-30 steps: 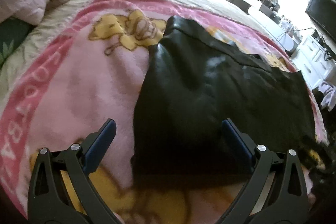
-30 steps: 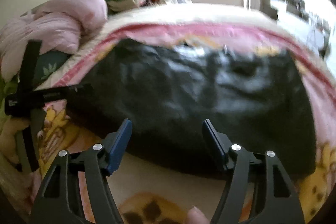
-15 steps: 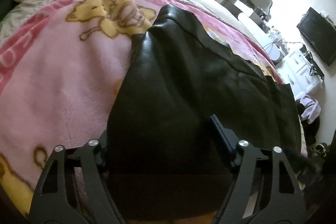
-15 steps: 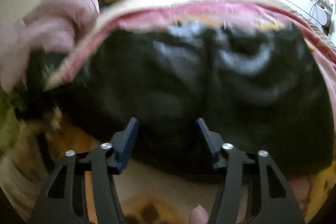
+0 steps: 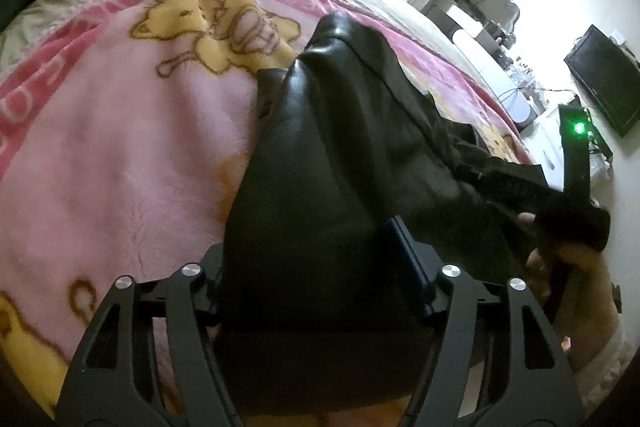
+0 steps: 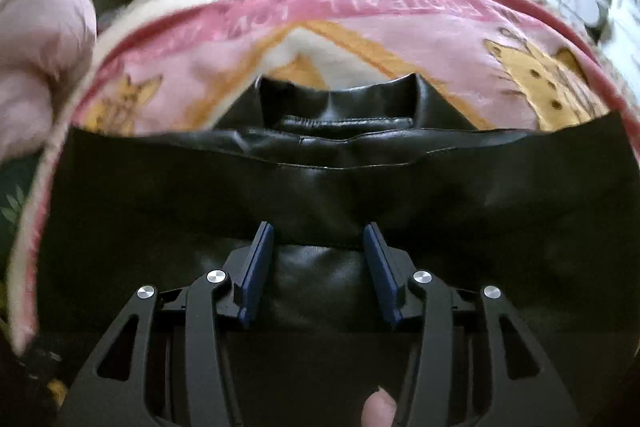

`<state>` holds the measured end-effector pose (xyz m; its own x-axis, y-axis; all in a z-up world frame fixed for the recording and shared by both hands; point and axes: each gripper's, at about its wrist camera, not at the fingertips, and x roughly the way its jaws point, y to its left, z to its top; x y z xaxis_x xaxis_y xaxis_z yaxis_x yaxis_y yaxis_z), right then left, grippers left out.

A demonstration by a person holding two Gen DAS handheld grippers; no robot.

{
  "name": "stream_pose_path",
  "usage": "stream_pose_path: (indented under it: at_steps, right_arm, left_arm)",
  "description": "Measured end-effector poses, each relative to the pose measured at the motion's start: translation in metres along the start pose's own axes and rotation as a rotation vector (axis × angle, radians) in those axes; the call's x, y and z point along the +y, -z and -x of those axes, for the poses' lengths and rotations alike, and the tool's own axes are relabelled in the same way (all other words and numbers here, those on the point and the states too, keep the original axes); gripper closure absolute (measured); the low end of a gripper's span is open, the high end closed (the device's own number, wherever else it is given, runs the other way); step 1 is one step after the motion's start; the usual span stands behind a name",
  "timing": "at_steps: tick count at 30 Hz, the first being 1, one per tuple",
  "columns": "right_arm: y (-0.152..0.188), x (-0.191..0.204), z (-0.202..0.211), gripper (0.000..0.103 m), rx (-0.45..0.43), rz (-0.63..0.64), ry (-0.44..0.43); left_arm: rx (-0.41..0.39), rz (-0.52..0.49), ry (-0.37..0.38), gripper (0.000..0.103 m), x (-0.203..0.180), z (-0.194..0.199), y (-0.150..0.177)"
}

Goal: Fold large clothes

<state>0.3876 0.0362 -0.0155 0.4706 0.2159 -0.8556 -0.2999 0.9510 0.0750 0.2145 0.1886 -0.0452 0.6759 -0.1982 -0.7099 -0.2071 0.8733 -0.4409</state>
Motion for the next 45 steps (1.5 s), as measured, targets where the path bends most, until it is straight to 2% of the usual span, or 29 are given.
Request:
stream_pose_path:
  at_steps: [2,5,6,7,9,11,14,16,18,21,23,25,27,29,32,33,36,42,43,44,45]
  right_arm:
    - [0.004,0.002,0.002,0.056,-0.012,0.021,0.016]
    - [-0.002,-0.009,0.011,0.056,-0.001,-0.007,-0.039]
    - [-0.003,-0.013,0.021,0.056,-0.007,-0.017,-0.064]
    - [-0.002,-0.014,0.033,0.056,-0.027,-0.018,-0.081]
    - [0.008,-0.011,0.055,0.056,-0.071,0.007,-0.105]
    - [0.033,-0.006,0.084,0.052,-0.123,0.065,-0.128]
    - [0.071,-0.002,0.106,0.049,-0.167,0.12,-0.122]
    - [0.099,-0.003,0.104,0.049,-0.144,0.131,-0.118]
    - [0.118,-0.006,0.086,0.048,-0.089,0.121,-0.119]
    - [0.12,-0.016,0.074,0.048,-0.088,0.075,-0.153]
    - [0.114,-0.017,0.081,0.047,-0.088,0.072,-0.162]
    - [0.118,-0.012,0.1,0.042,-0.149,0.089,-0.18]
    - [0.131,-0.002,0.121,0.032,-0.238,0.154,-0.211]
    - [0.147,0.021,0.134,0.019,-0.303,0.267,-0.202]
    - [0.173,0.066,0.136,0.017,-0.375,0.465,-0.138]
    - [0.18,0.084,0.132,0.017,-0.388,0.543,-0.108]
    - [0.186,0.114,0.117,0.017,-0.403,0.657,-0.02]
    - [0.173,0.14,0.087,0.019,-0.418,0.733,0.124]
    - [0.169,0.14,0.082,0.023,-0.407,0.73,0.143]
    - [0.167,0.138,0.081,0.046,-0.405,0.721,0.157]
    - [0.165,0.133,0.082,0.054,-0.404,0.7,0.141]
  left_arm:
    - [-0.002,0.01,-0.01,0.031,0.003,-0.003,0.001]
    - [-0.004,0.059,0.007,0.026,0.012,-0.007,0.002]
    - [-0.002,0.061,0.013,0.028,0.012,-0.007,0.002]
    - [-0.005,0.054,0.022,0.036,0.011,-0.006,0.002]
    - [-0.01,0.037,0.025,0.044,0.005,-0.003,0.002]
    - [-0.014,0.023,0.02,0.049,0.002,-0.001,0.002]
    - [-0.022,0.027,0.025,0.055,0.001,0.004,0.001]
    - [-0.027,0.023,0.029,0.058,-0.001,0.008,-0.001]
    - [-0.036,0.018,0.033,0.06,-0.002,0.013,-0.003]
    - [-0.046,-0.008,0.033,0.063,-0.009,0.019,-0.003]
    - [-0.057,-0.03,0.027,0.064,-0.015,0.023,-0.004]
    - [-0.061,-0.027,0.038,0.064,-0.015,0.026,-0.007]
    - [-0.06,-0.021,0.052,0.065,-0.015,0.027,-0.009]
    - [-0.062,-0.021,0.061,0.066,-0.015,0.028,-0.01]
    - [-0.066,-0.016,0.075,0.068,-0.016,0.031,-0.011]
    - [-0.068,-0.013,0.081,0.068,-0.017,0.032,-0.012]
    - [-0.074,-0.019,0.088,0.069,-0.019,0.036,-0.011]
    - [-0.082,-0.023,0.104,0.069,-0.021,0.039,-0.013]
    - [-0.084,-0.023,0.105,0.069,-0.022,0.039,-0.013]
    - [-0.085,-0.024,0.106,0.069,-0.022,0.04,-0.013]
    - [-0.086,-0.025,0.11,0.069,-0.024,0.041,-0.014]
